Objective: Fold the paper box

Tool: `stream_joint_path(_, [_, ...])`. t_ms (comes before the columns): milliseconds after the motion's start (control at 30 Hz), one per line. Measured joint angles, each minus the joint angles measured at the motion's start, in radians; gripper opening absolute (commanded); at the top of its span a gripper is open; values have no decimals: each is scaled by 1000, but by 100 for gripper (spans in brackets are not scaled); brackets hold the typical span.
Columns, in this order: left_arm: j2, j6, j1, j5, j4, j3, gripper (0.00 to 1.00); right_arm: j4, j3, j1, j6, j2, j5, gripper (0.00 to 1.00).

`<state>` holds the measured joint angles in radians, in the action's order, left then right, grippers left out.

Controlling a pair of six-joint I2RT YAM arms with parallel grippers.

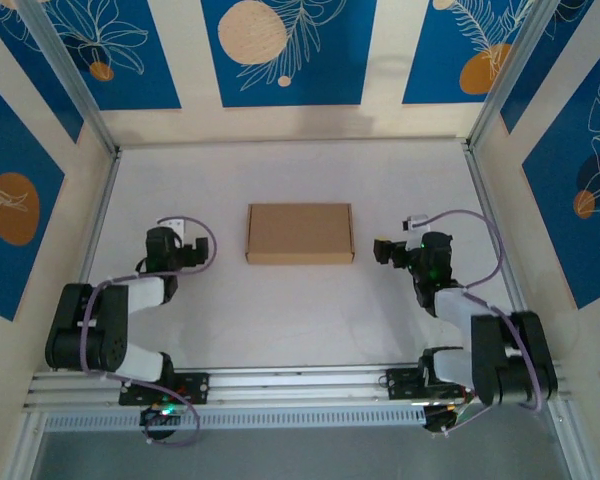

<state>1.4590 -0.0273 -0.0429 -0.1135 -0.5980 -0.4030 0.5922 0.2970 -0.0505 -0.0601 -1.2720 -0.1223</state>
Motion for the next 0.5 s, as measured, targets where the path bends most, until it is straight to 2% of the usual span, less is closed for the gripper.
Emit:
stream_joint_path(100, [86,4,2,1,-285,96,100,187,-20,44,-10,-142,50,99])
stream_joint_path(167, [105,11,2,13,-281,112,100,300,-22,72,-24,-241,86,99])
stream_joint_path(267, [108,26,0,33,-282,66,100,244,32,87,-29,-263,119,99])
stream_joint_path(500, [108,38,-1,43,-300,25,100,229,122,63,-37,-263,95,99])
